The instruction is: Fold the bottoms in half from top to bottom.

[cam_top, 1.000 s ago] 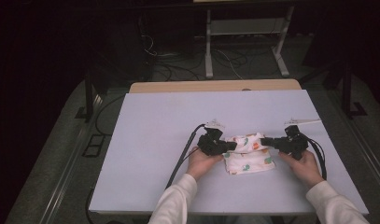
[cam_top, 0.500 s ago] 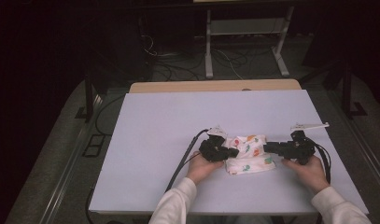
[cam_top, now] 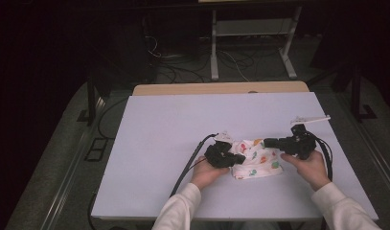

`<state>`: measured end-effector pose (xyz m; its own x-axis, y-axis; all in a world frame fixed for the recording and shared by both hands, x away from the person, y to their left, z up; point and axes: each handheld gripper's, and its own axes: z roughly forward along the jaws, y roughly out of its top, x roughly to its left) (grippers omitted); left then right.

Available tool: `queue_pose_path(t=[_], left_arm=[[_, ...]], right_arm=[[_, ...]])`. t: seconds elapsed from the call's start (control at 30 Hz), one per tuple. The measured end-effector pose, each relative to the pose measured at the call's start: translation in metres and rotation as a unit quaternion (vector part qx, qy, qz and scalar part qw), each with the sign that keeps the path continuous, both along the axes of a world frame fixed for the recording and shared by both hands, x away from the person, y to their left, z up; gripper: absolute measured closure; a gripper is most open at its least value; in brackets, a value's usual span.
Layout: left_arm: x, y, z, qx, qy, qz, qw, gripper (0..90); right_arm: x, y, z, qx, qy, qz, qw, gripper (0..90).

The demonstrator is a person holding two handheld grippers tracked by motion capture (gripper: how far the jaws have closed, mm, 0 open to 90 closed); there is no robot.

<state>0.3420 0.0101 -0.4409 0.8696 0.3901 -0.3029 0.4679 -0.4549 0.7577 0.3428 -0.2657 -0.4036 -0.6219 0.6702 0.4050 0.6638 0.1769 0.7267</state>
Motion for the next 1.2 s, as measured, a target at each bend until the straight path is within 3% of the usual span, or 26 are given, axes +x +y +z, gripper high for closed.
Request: queue_pose_path(t=[0.3,0.5,0.83,1.2], left_arm=[[0.000,-0.001,-0.001,0.001,-0.003,-0.002,1.0000,89.3],[0.000,-0.001,-0.001,0.000,-0.003,-0.002,1.0000,89.3],[0.000,-0.001,-0.001,0.001,-0.004,-0.002,1.0000,89.3],[-0.001,-0.002,-0.002,0.008,0.000,-0.005,1.0000,88.8]], right_arm=[[0.026,0.028,0.001,-0.028,0.021,-0.002,0.9994,88.6],[0.038,0.037,-0.003,-0.038,0.026,-0.007,0.9989,88.6],[0.045,0.042,-0.013,-0.043,0.047,-0.004,0.9980,88.6],[0.047,0.051,-0.023,-0.074,0.078,0.011,0.9941,88.7]])
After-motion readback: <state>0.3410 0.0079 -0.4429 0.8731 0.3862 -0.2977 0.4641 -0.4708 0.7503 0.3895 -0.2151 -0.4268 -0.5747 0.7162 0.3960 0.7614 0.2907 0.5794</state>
